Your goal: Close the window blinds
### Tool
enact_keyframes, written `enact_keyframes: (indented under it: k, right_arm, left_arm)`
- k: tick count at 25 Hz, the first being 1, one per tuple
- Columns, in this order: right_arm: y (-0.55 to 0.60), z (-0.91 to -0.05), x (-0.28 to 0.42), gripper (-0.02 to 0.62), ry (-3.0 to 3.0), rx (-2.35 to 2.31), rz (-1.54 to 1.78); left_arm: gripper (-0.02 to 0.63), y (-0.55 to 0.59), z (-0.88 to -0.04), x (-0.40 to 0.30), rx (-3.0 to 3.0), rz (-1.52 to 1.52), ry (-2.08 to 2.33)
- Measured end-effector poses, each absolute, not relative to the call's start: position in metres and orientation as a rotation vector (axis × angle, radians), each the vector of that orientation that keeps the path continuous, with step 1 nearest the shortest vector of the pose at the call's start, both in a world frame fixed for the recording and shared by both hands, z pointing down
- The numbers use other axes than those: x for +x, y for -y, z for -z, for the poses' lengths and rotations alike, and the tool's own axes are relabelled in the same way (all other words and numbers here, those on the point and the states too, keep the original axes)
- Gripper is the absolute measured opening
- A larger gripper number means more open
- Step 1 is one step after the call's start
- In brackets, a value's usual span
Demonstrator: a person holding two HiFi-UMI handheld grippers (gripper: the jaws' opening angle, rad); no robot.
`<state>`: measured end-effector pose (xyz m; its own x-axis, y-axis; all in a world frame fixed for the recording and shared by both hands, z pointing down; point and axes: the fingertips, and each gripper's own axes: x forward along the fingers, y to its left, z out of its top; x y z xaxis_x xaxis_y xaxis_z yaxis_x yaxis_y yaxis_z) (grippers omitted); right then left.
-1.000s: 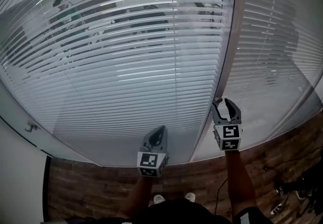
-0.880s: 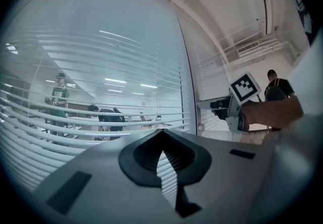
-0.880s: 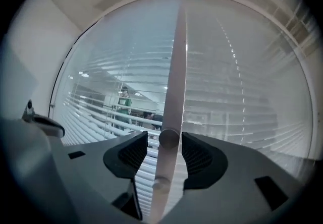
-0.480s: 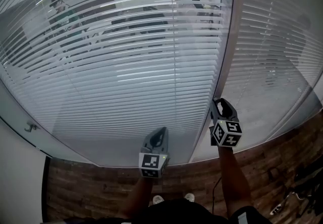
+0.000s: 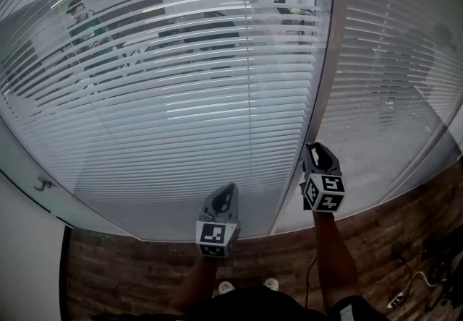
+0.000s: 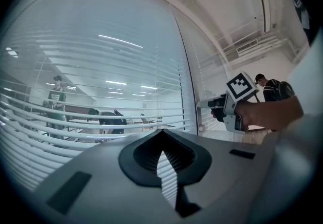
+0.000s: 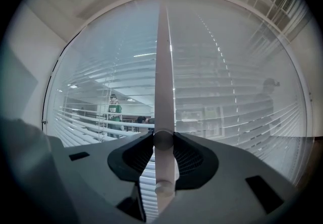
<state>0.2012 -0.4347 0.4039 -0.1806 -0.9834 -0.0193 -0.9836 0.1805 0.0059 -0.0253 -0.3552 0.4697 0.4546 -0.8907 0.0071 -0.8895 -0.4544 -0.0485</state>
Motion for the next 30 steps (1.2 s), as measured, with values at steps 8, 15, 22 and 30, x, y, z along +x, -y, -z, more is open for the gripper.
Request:
enact_keyframes:
  k: [8, 15, 22, 30]
  right_arm:
    - [0.434, -0.404, 0.197, 0.127, -2.540, -2.122, -0.291]
    - [0.430, -0.395, 0.185, 0.127, -2.708, -2.235, -0.730]
    - [0.430, -0.402, 0.182, 0.127, -2.776, -2.280, -1.170]
    - [0.432, -0.412, 0.183, 0.127, -2.783, -2.297, -1.633]
  left_arm:
    - [0.000, 0.361, -0.472, -0.028, -2.674, 0.043, -1.656]
    - [0.000, 0.359, -0.468, -0.025, -2.683, 0.047, -1.652]
    - [0.000, 0.359, -0.464, -0.026, -2.669, 0.018, -1.650]
    - [0.000, 0.359, -0.464, -0.027, -2.663, 0.001, -1.648]
